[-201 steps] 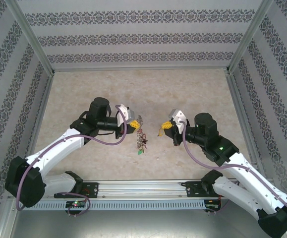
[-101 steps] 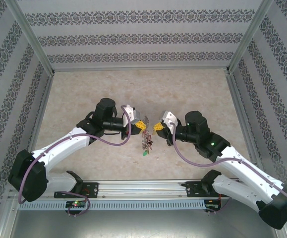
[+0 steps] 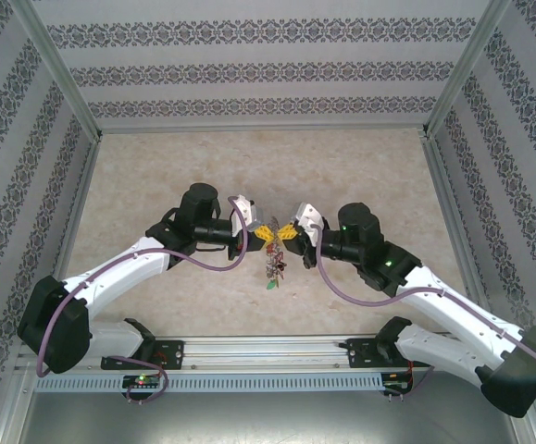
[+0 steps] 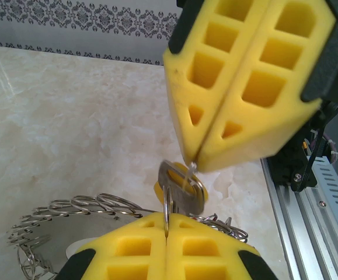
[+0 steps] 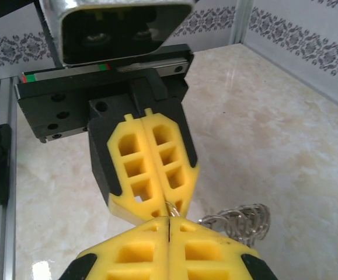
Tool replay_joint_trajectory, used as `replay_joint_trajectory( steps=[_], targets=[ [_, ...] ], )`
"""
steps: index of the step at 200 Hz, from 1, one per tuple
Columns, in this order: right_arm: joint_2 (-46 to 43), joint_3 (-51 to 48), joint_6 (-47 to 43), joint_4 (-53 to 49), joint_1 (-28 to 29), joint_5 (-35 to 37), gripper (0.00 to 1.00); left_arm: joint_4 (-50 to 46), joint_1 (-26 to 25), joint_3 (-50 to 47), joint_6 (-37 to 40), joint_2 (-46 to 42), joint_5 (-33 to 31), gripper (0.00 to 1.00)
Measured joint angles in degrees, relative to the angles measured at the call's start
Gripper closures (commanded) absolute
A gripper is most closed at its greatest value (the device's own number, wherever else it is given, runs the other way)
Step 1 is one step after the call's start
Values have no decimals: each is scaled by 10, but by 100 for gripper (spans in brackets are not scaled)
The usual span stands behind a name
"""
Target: Put the keys on the keyring
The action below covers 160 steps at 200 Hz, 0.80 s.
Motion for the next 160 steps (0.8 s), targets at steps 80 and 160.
replay_joint_trajectory(
  steps=[80, 160],
  targets=[
    [11, 2, -1, 7, 13, 59, 100, 0, 0, 2, -2, 3, -9, 100],
    [18, 14, 2, -11, 22, 109, 100, 0, 0, 9, -2, 6, -24, 100]
  ],
)
